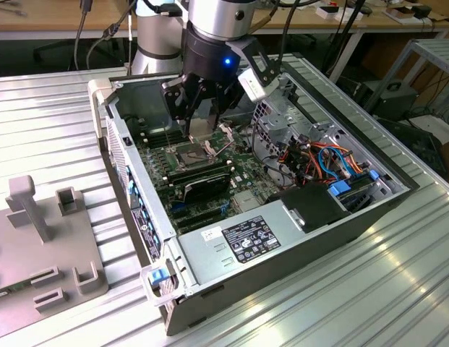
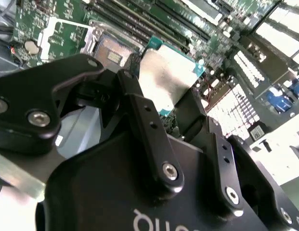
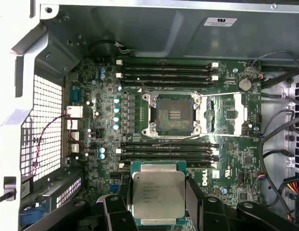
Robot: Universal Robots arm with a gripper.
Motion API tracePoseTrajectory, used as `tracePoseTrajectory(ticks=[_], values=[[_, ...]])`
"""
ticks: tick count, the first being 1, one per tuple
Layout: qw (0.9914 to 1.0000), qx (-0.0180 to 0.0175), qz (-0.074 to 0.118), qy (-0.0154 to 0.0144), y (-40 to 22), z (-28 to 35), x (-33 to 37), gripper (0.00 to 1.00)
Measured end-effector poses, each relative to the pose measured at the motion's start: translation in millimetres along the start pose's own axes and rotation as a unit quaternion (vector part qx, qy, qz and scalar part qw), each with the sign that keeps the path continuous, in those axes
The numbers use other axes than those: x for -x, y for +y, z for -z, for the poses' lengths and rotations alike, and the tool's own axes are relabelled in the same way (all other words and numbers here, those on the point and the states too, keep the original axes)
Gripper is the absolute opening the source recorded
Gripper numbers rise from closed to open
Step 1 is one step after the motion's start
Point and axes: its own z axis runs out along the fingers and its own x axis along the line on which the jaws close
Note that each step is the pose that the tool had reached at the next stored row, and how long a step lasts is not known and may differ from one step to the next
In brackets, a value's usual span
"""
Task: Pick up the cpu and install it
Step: 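Pick up the cpu and move it towards the insertion slot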
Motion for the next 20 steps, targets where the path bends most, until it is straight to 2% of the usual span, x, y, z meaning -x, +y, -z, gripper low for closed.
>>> tracePoseTrajectory(ticks=[3, 5, 10, 17, 20], values=[[1.0, 0.0001, 0.0, 0.0, 7.5, -1.6, 0.1, 0.55], [1.0, 0.0001, 0.0, 0.0, 15.3, -3.7, 0.1, 0.55], [1.0, 0.0004, 0.0, 0.0, 25.4, -7.1, 0.2, 0.55], [1.0, 0.0008, 0.0, 0.0, 33.1, -12.5, 0.6, 0.55], [1.0, 0.0008, 0.0, 0.0, 35.1, -15.7, 3.6, 0.55]])
